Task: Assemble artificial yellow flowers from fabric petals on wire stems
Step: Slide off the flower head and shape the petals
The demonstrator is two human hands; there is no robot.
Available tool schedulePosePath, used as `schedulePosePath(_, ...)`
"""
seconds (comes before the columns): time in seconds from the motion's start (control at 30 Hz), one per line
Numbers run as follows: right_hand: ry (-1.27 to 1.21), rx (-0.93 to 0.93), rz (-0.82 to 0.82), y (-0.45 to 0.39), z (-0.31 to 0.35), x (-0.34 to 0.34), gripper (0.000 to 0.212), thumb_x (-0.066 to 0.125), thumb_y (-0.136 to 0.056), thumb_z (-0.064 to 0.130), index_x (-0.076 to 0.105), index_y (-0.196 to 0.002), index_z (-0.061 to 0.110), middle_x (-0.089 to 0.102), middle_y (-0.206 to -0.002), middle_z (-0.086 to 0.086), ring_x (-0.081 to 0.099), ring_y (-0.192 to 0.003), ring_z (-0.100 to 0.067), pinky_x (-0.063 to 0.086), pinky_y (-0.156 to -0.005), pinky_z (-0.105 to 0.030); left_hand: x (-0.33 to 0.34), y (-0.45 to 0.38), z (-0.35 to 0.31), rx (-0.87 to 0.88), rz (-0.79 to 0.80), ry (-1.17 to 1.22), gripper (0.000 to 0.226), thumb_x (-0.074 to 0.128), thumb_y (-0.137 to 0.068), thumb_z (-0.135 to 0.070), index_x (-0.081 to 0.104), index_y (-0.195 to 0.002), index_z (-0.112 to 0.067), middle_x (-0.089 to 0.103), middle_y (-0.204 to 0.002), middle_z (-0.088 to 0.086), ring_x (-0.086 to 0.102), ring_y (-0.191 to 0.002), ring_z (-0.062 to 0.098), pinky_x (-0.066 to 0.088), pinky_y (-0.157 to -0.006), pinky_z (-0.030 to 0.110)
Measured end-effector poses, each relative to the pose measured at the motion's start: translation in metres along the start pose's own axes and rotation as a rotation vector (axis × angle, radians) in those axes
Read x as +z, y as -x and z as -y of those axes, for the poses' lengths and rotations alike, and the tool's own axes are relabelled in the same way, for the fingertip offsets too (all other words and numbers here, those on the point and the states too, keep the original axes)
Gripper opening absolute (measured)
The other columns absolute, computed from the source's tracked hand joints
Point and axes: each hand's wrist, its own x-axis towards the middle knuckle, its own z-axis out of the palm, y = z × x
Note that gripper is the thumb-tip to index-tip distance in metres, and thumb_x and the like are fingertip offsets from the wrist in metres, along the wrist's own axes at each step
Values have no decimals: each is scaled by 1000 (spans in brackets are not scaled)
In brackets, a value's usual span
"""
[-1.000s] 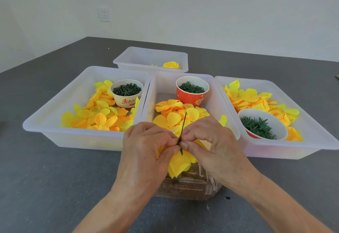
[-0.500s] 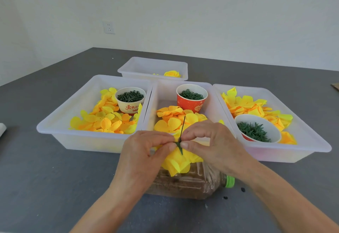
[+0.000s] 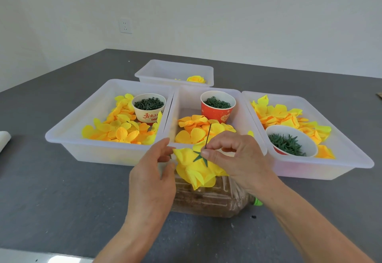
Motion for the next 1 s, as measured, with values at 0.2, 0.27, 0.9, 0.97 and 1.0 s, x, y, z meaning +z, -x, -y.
schedulePosePath(0.2,-18,-18,-27,0,-1,3,28,75,-76,14,65,-65,38,66,-74,12,61,-79,-11,44,-75,-30,7,19,2,45,71,-293,31,78,-68,-20,71,-98,-25,57,-103,-17,49,-101,9,31,-78,19)
schedulePosePath(0.27,-32,-21,-23,0,0,2,26,75,-76,13,67,-66,36,66,-75,10,62,-79,-12,47,-75,-34,10,20,1,81,103,-307,30,81,-66,-34,74,-95,-27,57,-106,-18,42,-99,4,29,-77,17)
schedulePosePath(0.9,-27,60,-123,10,2,8,18,81,-67,22,69,-68,35,65,-80,12,59,-86,-6,41,-79,-21,-8,-11,-35,230,81,-89,18,71,-79,-12,75,-91,-26,57,-104,-26,52,-108,8,44,-86,24)
schedulePosePath(0.97,-2,61,-140,12,3,10,19,81,-68,22,68,-67,36,65,-78,13,58,-85,-5,43,-78,-21,-6,-17,-35,222,181,-133,14,73,-77,-15,77,-86,-25,57,-101,-29,51,-109,11,43,-92,38)
schedulePosePath(1.0,-6,68,-144,12,4,11,20,81,-68,20,69,-66,35,65,-77,13,58,-84,-5,43,-77,-21,-5,-19,-34,213,223,-160,14,74,-77,-16,77,-86,-25,59,-100,-27,51,-108,10,42,-93,42)
